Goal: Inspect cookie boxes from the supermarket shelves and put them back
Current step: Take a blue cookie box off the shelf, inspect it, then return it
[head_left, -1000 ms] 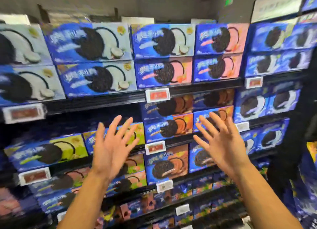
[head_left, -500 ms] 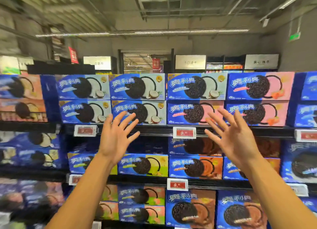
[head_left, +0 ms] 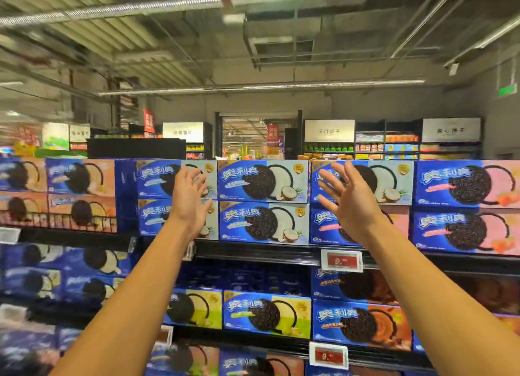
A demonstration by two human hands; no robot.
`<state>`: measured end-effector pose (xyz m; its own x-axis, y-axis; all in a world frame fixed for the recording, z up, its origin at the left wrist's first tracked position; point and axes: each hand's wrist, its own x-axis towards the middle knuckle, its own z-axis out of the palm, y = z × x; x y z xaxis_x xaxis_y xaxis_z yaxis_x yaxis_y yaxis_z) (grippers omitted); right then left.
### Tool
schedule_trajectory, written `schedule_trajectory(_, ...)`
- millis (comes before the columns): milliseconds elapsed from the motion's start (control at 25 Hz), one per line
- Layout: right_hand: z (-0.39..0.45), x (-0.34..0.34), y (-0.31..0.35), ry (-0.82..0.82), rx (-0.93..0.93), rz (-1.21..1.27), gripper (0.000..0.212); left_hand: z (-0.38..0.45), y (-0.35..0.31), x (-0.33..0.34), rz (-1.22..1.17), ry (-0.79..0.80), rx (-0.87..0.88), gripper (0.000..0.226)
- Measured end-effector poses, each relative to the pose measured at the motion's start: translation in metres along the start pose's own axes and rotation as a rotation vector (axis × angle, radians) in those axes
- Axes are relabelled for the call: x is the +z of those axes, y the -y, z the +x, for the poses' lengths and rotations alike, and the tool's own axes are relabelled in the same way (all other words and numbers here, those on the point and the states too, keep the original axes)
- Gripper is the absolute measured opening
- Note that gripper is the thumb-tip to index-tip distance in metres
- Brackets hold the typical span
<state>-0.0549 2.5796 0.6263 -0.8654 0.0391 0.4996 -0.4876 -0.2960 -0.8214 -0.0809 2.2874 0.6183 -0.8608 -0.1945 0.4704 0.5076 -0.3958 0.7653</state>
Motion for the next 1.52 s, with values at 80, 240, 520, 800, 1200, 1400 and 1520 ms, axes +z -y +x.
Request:
schedule_trajectory(80,0.006,0.007,-0.004,-0.003,-0.009,-0.015,0.043,0.006,0.004,-0.004,0.013,0.016,-0.019,0.063)
schedule_trajectory(240,0.015,0.013,-0.017,-0.027,-0.006,-0.046,0.055,0.010,0.012,-0.009,0.040,0.046,-0.068,0.063)
schedule_trajectory(520,0.018,0.018,-0.027,-0.055,-0.029,-0.130,0.051,0.018,0.022,-0.010,0.074,0.092,-0.107,0.066)
schedule_trajectory(800,0.014,0.026,-0.028,-0.139,-0.053,-0.097,0.029,0.024,0.024,-0.001,0.168,0.112,-0.036,0.044)
schedule_trajectory(1200,0.010,0.037,-0.025,-0.126,-0.204,-0.086,0.027,0.010,0.022,-0.017,-0.041,0.168,0.008,0.042)
schedule_trajectory(1400,0.008,0.038,-0.028,-0.165,-0.264,-0.250,0.039,0.001,0.018,-0.020,-0.072,0.167,-0.019,0.034)
schedule_trajectory(1520,0.004,0.036,-0.031,-0.109,-0.219,-0.266,0.037,-0.005,0.016,-0.022,-0.030,0.153,0.028,0.028)
